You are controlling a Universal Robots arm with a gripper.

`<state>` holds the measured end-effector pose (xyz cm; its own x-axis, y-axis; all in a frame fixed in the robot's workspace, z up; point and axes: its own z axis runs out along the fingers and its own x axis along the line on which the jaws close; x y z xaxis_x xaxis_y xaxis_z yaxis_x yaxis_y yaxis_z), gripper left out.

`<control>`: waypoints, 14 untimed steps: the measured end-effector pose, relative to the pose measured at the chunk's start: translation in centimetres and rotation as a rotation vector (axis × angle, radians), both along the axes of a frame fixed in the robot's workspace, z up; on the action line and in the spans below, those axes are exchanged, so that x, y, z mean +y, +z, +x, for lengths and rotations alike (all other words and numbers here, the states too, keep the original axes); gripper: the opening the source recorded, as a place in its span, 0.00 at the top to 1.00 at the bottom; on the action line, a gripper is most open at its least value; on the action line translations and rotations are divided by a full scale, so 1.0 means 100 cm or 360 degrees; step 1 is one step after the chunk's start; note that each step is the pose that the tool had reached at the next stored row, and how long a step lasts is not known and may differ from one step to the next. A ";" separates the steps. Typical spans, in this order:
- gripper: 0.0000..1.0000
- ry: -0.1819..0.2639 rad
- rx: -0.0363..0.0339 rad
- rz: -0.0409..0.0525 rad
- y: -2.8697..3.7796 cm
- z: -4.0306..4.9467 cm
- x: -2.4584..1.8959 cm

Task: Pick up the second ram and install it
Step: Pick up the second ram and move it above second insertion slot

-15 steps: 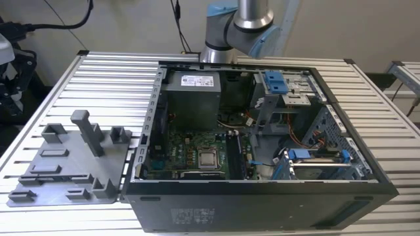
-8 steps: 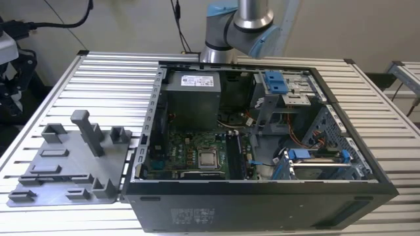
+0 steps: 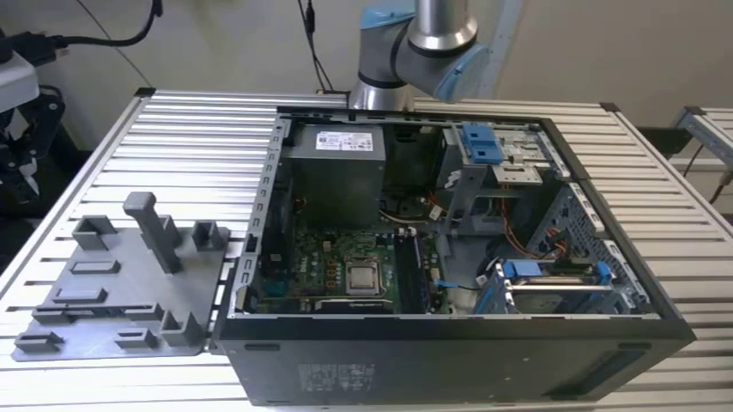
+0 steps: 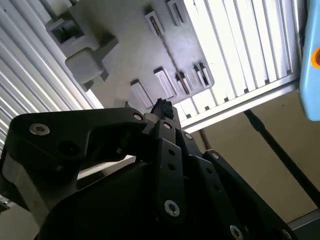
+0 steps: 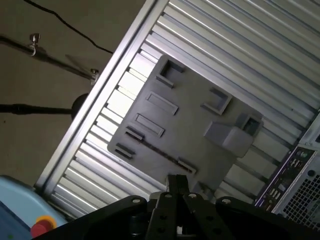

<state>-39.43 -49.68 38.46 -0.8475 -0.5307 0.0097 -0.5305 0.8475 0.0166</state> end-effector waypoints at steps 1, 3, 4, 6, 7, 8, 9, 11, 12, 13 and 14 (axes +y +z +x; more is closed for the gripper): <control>0.89 0.0012 0.0000 -0.0001 0.0000 0.0000 0.0000; 0.89 0.0036 0.0000 -0.0004 0.0000 0.0000 0.0000; 0.89 0.0049 0.0000 -0.0004 0.0000 0.0000 0.0000; 0.89 0.0077 0.0000 -0.0006 0.0000 0.0000 0.0000; 0.89 0.0093 0.0000 -0.0008 0.0000 0.0000 0.0000; 0.89 0.0111 0.0000 -0.0009 0.0000 0.0000 0.0000; 0.89 0.0130 0.0000 -0.0010 0.0000 0.0000 0.0000; 0.89 0.0181 0.0000 -0.0011 0.0000 0.0000 0.0001; 0.89 0.0208 0.0000 -0.0012 0.0000 0.0000 0.0002; 0.89 0.0234 0.0000 -0.0013 0.0000 0.0000 0.0002; 0.89 0.0261 0.0000 -0.0015 0.0000 -0.0001 0.0003</control>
